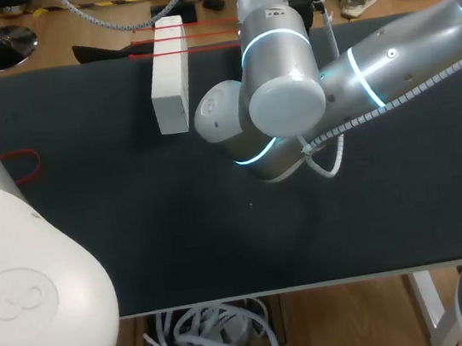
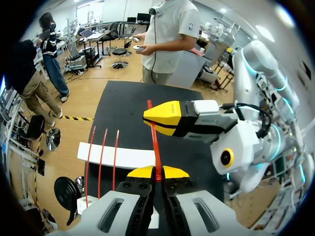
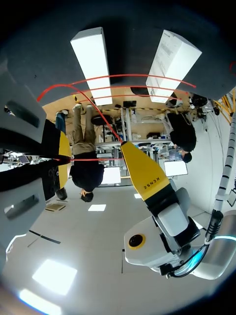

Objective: Grab the tape and strap the tape.

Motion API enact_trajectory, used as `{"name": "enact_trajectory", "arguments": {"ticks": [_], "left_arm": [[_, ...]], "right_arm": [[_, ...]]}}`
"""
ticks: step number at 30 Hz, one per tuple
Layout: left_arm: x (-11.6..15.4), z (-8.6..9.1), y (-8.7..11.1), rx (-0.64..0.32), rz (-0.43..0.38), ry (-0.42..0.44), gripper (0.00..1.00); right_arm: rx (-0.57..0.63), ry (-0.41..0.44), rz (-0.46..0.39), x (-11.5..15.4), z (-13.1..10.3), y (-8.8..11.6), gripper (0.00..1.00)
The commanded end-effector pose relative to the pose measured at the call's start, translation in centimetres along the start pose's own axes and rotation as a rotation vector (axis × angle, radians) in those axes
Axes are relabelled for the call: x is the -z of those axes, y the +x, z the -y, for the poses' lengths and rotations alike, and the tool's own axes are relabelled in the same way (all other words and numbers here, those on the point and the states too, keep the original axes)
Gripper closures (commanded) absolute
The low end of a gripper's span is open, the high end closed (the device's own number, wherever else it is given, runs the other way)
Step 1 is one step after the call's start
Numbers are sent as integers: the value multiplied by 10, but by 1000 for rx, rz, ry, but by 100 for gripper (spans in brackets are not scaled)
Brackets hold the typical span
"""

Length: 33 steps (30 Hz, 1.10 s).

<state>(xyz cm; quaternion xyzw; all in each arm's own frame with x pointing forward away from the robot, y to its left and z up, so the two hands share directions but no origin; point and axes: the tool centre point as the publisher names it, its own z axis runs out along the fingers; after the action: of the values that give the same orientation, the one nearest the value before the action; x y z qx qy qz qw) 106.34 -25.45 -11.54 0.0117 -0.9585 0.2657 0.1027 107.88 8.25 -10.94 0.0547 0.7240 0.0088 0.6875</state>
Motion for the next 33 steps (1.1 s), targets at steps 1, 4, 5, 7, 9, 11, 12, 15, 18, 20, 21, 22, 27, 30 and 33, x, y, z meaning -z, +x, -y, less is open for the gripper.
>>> {"name": "enact_trajectory", "arguments": {"ticks": [1,4,5,7,9,11,12,15,18,20,21,22,27,30,33], "left_arm": [[1,1,0,1,-2,-4,100],[1,1,0,1,-2,-4,100],[1,1,0,1,-2,-4,100],[1,1,0,1,-2,-4,100],[1,1,0,1,-2,-4,100],[1,1,0,1,-2,-4,100],[1,1,0,1,-2,-4,100],[1,1,0,1,-2,-4,100],[1,1,0,1,-2,-4,100],[1,1,0,1,-2,-4,100],[1,1,0,1,-2,-4,100],[1,1,0,1,-2,-4,100],[1,1,0,1,-2,-4,100],[1,1,0,1,-2,-4,100],[1,1,0,1,-2,-4,100]], "right_arm": [[4,13,0,2,-3,-1,100],[5,21,7,2,-3,-2,100],[5,22,9,2,-3,-3,100],[7,23,9,2,-3,-3,100],[9,27,10,2,-2,-3,100],[12,30,10,2,-2,-3,100],[14,31,10,1,-2,-3,100],[18,31,10,1,-1,-3,100],[25,24,11,0,-2,-3,100],[27,20,12,0,-3,-3,100],[28,19,13,0,-4,-3,100],[29,18,13,0,-4,-3,100],[30,14,13,0,-4,-3,100],[35,10,13,0,-4,-3,100],[39,11,16,1,-4,-4,100]]}}
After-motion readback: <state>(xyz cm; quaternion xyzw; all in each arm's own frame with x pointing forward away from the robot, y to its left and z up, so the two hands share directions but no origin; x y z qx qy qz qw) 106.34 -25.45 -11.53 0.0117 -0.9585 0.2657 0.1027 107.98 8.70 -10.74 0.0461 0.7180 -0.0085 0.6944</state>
